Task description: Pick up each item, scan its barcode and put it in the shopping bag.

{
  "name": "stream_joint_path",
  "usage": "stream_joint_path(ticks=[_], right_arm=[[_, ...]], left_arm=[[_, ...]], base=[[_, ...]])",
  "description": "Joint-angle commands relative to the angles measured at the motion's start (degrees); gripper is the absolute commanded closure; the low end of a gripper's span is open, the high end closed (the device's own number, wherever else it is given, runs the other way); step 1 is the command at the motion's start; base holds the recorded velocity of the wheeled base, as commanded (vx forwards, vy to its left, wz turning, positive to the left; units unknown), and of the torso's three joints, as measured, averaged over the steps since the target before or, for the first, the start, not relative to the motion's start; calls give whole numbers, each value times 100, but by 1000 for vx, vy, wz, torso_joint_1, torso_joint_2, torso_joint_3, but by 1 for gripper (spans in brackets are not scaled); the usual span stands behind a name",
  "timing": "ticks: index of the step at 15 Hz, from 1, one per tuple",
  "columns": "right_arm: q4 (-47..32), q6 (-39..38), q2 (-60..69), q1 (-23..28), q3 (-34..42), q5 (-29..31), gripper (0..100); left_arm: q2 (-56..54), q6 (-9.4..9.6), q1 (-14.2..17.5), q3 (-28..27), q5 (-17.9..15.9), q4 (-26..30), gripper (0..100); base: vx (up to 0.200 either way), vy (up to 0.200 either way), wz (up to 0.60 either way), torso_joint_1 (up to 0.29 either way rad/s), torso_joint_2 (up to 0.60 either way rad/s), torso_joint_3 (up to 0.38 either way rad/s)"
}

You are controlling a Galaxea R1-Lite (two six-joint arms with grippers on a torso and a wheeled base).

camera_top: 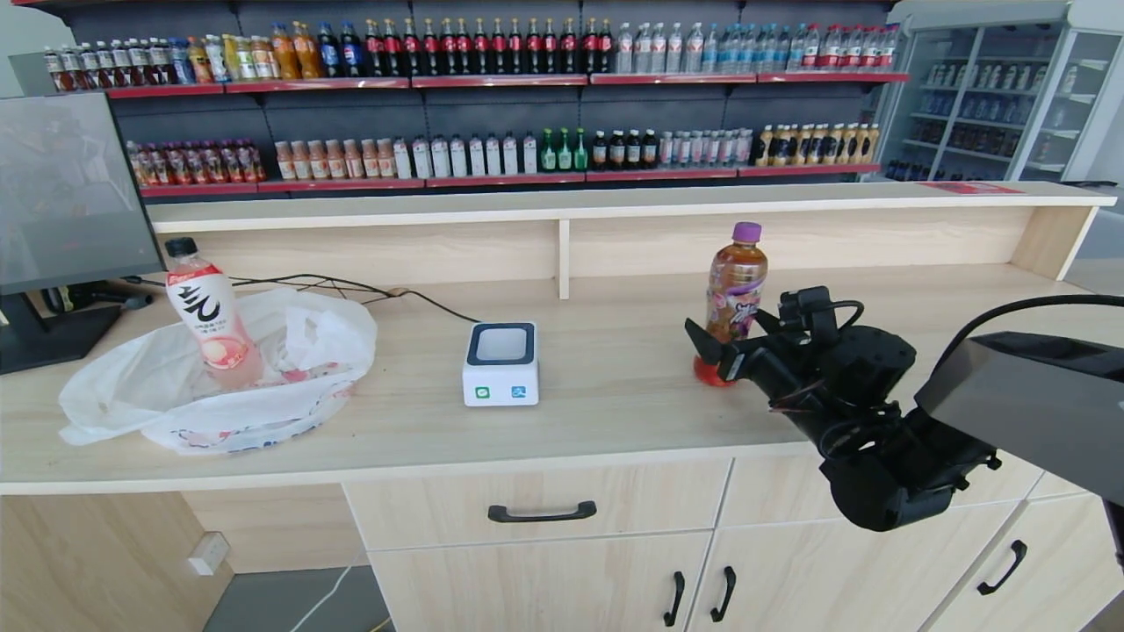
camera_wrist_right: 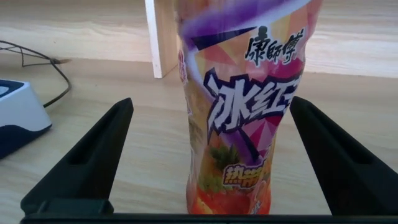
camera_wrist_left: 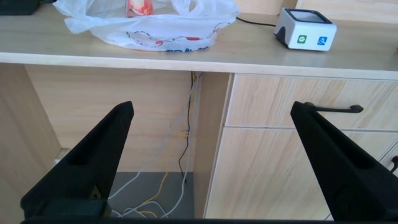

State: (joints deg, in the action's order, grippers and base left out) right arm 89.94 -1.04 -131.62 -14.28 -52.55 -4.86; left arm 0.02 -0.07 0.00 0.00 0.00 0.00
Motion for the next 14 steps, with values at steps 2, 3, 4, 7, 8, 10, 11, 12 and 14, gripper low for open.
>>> stream_joint_path(ticks=[2,3,4,7,8,10,11,12,14], right_arm=[[6,-2,-180,39,-326,-76,0],[-3,-2,-206,21,-475,-85,0],[-126,-2,-197,4,-598,-85,0],[-548,-11,-127,12,-809,-226,0],[-689,-2,-127,12,-862,-269,0],[-1040,-2,-180,4,-1169,-226,0],[-1181,7,-197,4,-1292,-217,0],[-1295,7,-197,-5,-1328,-234,0],[-1497,7,-197,-58,-1495,-269,0]], left_arm=[[-2,-1,0,0,0,0,0],[-2,-1,0,0,0,0,0],[-2,-1,0,0,0,0,0],[-2,-1,0,0,0,0,0],[-2,-1,0,0,0,0,0],[-2,-1,0,0,0,0,0],[-2,-1,0,0,0,0,0],[-2,-1,0,0,0,0,0],[-2,-1,0,0,0,0,0]], base=[[0,0,0,0,0,0],[0,0,0,0,0,0],[0,0,0,0,0,0],[0,0,0,0,0,0],[0,0,0,0,0,0],[0,0,0,0,0,0],[0,0,0,0,0,0],[0,0,0,0,0,0],[0,0,0,0,0,0]])
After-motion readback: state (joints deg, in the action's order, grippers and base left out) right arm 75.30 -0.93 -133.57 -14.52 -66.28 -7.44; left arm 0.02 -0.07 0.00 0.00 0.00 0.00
